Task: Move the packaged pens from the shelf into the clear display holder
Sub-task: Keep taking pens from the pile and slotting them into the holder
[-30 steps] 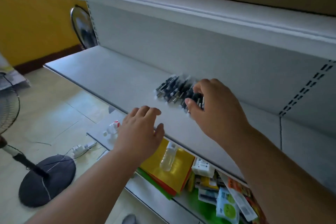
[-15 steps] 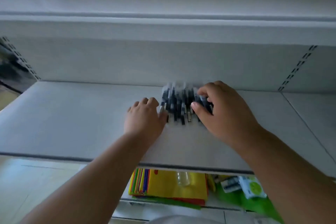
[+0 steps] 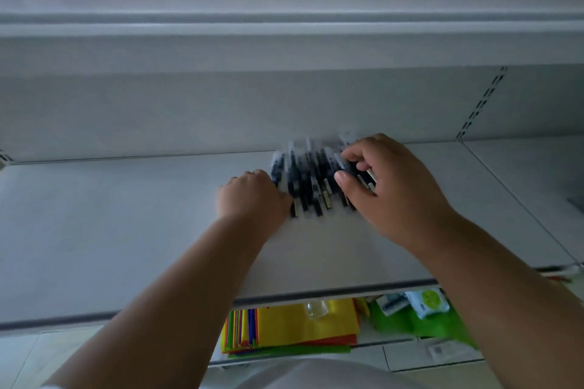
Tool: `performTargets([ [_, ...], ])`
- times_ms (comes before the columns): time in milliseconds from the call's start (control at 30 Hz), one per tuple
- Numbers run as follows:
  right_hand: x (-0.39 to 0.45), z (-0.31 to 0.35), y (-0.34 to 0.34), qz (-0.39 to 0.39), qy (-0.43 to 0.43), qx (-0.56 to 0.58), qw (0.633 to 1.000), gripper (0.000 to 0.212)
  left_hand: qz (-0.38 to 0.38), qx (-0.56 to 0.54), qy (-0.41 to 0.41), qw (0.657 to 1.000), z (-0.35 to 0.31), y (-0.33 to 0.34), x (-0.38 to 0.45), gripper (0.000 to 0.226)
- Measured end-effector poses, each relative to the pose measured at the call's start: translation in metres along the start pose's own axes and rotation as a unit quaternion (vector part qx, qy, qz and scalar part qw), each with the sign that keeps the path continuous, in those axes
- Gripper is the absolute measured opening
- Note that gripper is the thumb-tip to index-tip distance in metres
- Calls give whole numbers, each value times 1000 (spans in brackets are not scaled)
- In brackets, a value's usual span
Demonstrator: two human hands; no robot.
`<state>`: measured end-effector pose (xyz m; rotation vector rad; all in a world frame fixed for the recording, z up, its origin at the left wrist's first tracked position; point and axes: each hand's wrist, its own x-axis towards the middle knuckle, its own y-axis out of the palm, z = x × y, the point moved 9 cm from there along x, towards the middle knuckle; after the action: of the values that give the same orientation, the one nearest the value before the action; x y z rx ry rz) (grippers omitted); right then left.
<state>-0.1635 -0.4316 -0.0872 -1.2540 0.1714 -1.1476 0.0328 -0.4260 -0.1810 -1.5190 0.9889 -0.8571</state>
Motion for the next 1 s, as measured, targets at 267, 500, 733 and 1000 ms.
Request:
performTargets([
  [267, 6, -11, 1, -3, 7, 6, 1000, 27, -8, -50, 29, 998, 5, -6, -1, 22],
  [500, 15, -29, 36, 41, 70, 31, 996, 16, -39, -340, 37, 939, 7, -12, -30, 22],
  [733, 22, -26, 90, 161, 149, -56, 974, 22, -3, -630, 14, 776, 14, -15, -66, 24],
  [1000, 29, -37, 100, 221, 205, -70, 951, 24, -2, -678, -9, 735, 25, -14, -73, 24],
])
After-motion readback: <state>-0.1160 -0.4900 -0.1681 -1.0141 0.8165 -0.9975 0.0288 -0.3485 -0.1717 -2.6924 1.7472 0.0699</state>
